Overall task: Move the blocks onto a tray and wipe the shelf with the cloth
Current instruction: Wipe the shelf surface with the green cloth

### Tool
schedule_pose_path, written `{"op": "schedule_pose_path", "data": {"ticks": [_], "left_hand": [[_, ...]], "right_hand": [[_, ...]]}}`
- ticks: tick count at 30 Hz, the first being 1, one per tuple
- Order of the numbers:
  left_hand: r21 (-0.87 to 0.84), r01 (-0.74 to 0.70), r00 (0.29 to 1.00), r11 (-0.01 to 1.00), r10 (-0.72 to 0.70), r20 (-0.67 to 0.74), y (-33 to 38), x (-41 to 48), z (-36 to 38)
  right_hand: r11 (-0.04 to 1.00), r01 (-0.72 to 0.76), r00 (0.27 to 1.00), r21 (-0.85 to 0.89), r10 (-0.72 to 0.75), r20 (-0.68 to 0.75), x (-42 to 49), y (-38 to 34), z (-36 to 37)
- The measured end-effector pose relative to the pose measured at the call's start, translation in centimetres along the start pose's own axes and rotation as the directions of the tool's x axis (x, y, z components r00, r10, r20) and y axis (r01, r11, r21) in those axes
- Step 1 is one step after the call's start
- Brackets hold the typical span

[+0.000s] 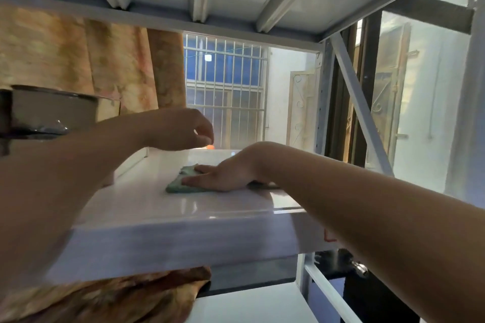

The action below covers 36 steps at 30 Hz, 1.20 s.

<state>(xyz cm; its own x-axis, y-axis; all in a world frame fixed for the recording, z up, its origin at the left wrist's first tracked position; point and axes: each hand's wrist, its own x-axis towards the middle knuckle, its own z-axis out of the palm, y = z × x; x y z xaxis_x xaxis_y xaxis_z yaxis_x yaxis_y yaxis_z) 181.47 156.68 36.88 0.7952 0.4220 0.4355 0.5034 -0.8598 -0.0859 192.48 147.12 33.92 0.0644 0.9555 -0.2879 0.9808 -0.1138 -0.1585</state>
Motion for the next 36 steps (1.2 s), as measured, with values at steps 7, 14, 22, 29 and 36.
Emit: {"op": "schedule_pose_path", "data": {"ticks": [7,14,22,29,36], "left_hand": [[-0.068,0.157,0.986,0.985,-0.153,0.058,-1.8,-0.6,1.5],[-0.142,0.213,0.973,0.967,-0.198,0.115,-1.5,-1.5,0.9],[-0.023,0.218,0.939,0.976,-0.204,0.277,-1.5,-0.9,1.1],[0.118,0.155,0.968,0.981,-0.175,0.179,-1.4,-1.1,0.9],[-0.085,0.111,0.994,0.99,-0.111,0.01,-0.7,-1.4,0.7]], "right_hand": [[0.97,-0.172,0.98,0.171,0.15,0.132,6.8,-0.1,-2.9],[0.94,-0.341,0.934,0.003,0.338,0.114,12.6,0.0,-5.6],[0.956,-0.276,0.935,0.104,0.292,-0.203,17.7,1.9,-5.7],[0.945,-0.284,0.948,0.162,0.302,-0.101,16.7,1.7,-5.2],[0.952,-0.283,0.959,0.119,0.284,0.01,12.3,3.1,-4.4]]}}
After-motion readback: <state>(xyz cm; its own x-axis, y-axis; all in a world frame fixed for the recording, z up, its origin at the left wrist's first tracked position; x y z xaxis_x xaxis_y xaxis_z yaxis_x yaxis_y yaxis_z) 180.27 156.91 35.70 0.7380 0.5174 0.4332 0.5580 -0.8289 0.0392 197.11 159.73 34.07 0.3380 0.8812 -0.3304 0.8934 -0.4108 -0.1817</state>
